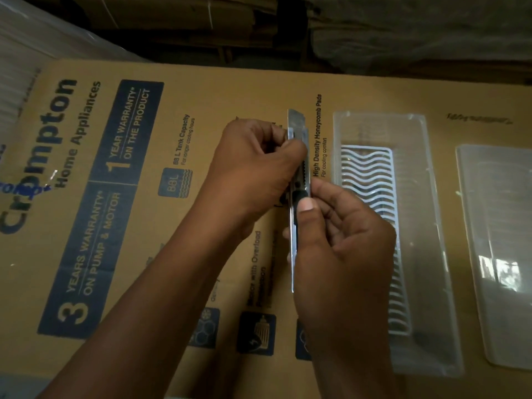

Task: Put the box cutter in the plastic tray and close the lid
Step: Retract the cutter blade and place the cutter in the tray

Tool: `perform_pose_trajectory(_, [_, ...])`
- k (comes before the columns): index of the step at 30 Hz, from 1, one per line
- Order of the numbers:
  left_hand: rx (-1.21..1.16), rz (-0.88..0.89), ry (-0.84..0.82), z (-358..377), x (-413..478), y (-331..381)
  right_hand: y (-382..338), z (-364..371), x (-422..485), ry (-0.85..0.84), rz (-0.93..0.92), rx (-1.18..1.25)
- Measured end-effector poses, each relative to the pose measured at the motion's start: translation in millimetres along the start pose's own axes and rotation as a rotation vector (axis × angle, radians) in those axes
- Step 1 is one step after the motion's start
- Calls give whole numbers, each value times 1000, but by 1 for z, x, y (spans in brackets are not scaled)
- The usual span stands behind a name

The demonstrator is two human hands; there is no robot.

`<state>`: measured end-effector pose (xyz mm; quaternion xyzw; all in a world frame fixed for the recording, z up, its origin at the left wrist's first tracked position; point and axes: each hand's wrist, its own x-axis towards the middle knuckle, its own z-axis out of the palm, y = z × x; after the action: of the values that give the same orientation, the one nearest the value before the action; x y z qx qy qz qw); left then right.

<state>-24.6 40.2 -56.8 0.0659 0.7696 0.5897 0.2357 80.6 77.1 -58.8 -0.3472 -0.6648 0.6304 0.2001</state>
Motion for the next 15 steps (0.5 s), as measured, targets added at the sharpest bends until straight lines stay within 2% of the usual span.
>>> perform_pose_trajectory(5, [13,21,-16,11,-5,8,-2,-14,-1,27,16,2])
perform_pose_trajectory(15, [-154,-40,-140,42,-10,26,-11,-64,9,-73,136,161])
